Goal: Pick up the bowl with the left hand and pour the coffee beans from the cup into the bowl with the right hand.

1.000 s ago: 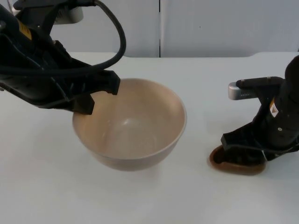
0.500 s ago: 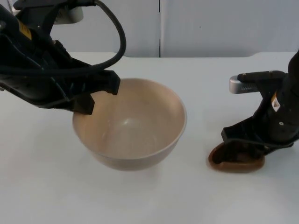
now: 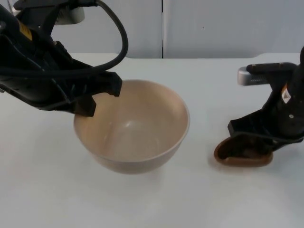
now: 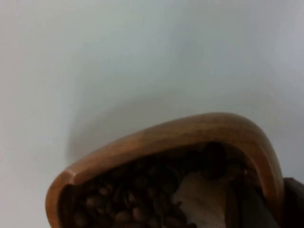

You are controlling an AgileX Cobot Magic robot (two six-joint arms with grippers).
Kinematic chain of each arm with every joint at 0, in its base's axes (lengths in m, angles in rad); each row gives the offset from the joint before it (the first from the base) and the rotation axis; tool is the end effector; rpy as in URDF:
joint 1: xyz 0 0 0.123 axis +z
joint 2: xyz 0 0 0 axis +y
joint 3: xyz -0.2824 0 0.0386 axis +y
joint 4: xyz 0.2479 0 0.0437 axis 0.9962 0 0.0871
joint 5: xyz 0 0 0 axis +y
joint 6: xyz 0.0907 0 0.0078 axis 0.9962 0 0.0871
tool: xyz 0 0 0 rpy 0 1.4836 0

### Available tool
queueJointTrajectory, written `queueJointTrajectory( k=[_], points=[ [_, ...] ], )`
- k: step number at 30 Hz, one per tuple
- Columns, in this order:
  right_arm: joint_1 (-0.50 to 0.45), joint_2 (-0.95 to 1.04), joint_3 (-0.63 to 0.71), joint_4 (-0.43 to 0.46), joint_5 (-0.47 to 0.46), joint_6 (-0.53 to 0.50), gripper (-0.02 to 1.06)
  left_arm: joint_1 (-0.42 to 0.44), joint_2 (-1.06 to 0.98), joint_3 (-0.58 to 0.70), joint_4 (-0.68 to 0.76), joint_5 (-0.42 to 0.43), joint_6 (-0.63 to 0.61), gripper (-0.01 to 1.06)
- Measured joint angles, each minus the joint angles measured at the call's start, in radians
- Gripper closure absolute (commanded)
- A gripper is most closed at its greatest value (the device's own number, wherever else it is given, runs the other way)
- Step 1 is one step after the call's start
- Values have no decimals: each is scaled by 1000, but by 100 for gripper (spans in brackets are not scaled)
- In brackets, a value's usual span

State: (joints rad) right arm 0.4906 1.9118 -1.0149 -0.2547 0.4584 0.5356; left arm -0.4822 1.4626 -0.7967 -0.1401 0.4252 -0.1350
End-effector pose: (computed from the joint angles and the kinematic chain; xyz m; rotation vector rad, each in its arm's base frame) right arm 0.3114 0.1548 0.1238 -0.2336 2.7982 0.0286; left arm 0.2446 -0.1339 0.2126 0.3076 2.5908 -0.3485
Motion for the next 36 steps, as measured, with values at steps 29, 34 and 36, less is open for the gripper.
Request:
queueJointTrajectory(
  k=[29, 34, 36],
  points=[
    [0, -379, -251, 28, 565, -217, 104, 0, 0, 0, -16, 8, 0, 105],
    [6, -379, -331, 83, 618, -262, 104, 0, 0, 0, -18, 9, 0, 105],
    [11, -379, -348, 88, 627, -268, 104, 0, 0, 0, -20, 10, 0, 105]
  ],
)
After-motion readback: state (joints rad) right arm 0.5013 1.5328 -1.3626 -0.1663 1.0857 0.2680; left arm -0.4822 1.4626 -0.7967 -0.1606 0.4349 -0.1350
